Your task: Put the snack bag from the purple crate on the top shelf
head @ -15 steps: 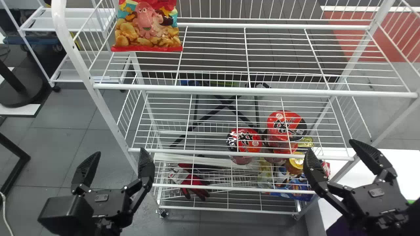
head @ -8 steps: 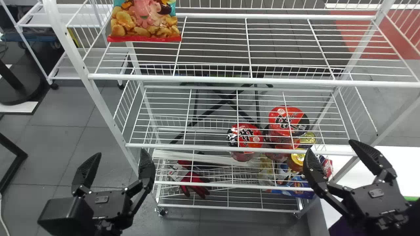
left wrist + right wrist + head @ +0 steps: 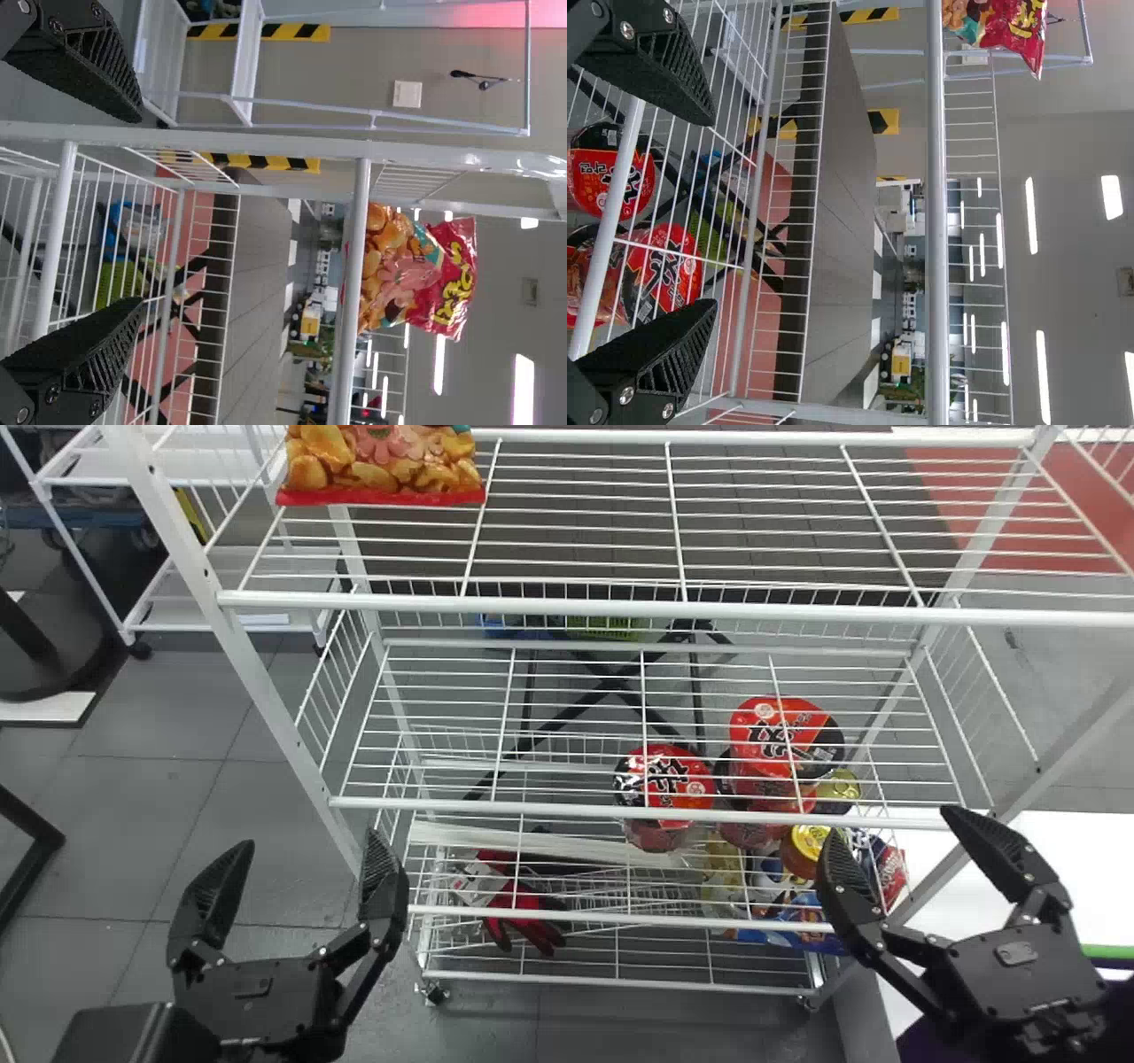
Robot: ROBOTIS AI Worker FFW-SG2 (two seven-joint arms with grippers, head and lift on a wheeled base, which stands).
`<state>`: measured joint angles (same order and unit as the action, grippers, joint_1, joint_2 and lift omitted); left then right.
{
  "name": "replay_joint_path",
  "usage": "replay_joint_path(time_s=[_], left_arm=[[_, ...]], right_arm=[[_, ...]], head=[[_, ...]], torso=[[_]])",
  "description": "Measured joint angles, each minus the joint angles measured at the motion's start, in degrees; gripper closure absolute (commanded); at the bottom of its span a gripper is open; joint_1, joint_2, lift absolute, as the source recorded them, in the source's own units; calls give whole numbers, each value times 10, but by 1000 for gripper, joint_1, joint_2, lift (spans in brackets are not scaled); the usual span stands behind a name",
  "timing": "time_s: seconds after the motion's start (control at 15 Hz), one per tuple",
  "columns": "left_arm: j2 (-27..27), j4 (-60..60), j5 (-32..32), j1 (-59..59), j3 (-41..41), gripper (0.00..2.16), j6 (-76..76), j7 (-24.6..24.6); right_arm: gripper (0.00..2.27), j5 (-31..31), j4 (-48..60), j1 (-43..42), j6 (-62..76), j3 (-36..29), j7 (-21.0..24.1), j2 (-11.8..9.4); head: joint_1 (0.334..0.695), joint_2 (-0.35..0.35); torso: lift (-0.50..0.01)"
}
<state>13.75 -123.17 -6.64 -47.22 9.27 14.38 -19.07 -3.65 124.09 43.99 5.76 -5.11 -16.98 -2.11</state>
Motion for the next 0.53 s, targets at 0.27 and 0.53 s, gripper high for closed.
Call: replay_joint_path(time_s=[0.27, 0.53], left_arm=[[-1, 1, 7, -19, -1, 80, 35, -3], [-3, 6, 17, -40, 0, 80, 89, -4]], right_arm=[[80, 0, 0, 11, 13, 1, -2, -1], [80, 1, -2, 20, 26, 13, -2, -4]], head=[[695, 29], [695, 49]], torso=[[-299], [-316]])
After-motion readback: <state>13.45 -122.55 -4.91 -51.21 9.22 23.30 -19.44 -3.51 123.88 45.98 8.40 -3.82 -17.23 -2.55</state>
